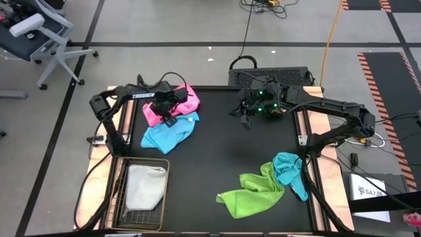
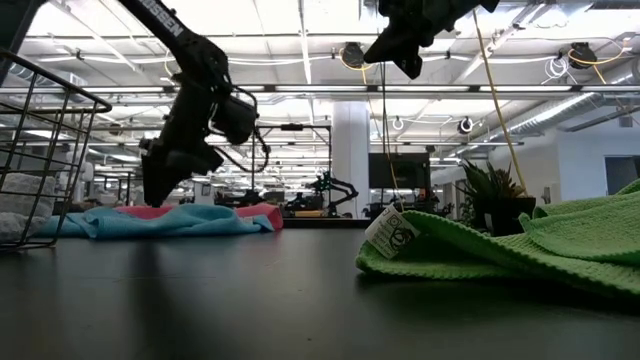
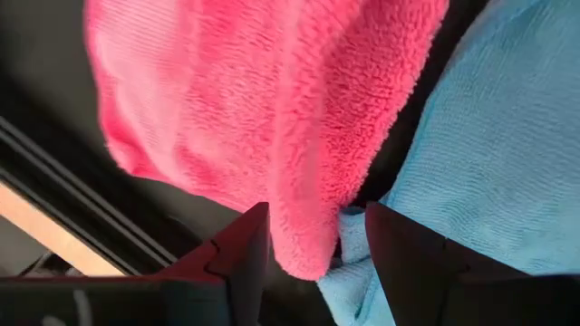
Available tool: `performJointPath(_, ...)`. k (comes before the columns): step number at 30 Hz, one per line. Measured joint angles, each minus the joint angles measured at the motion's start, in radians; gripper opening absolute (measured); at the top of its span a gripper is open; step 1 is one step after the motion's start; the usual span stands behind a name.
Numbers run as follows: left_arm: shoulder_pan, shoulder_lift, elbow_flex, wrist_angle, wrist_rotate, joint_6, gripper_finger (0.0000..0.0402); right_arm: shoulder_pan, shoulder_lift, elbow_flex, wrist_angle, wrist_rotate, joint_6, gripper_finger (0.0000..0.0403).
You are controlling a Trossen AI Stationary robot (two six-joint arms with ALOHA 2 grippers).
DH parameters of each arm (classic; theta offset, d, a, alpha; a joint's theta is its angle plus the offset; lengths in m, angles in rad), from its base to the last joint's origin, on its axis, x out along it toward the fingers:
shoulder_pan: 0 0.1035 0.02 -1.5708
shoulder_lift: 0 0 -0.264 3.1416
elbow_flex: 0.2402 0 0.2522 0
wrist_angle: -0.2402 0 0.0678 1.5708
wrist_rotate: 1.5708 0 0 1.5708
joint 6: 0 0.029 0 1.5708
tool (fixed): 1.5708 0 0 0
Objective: Fold microfiber towels
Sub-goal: Fold the pink microfiber cloth
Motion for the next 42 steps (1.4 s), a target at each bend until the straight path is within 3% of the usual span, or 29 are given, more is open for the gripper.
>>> performJointPath(6,0.001,0.052,-0.001,-0.001,-0.004,0.000,0.0169,0.000,0.000,0.000,0.000,0.000,0.000,0.0000)
performJointPath(9,-0.007,0.047,-0.001,0.001,-0.013,0.001,0.0116,0.000,0.000,0.000,0.000,0.000,0.000,0.0000)
performJointPath(12,-0.013,0.020,-0.001,0.003,-0.016,0.015,0.0034,0.000,0.000,0.000,0.000,0.000,0.000,0.0000)
performJointPath(14,-0.017,0.002,0.000,0.006,-0.018,0.014,0.0012,0.000,0.000,0.000,0.000,0.000,-0.001,0.0000)
performJointPath(33,-0.174,-0.376,0.144,0.009,-0.116,-0.204,0.0001,0.001,0.000,0.000,0.001,-0.001,0.000,0.0000)
performJointPath(42,-0.343,-0.357,0.147,0.179,-0.084,-0.309,0.0000,0.014,0.000,0.000,0.001,-0.001,0.000,0.0000)
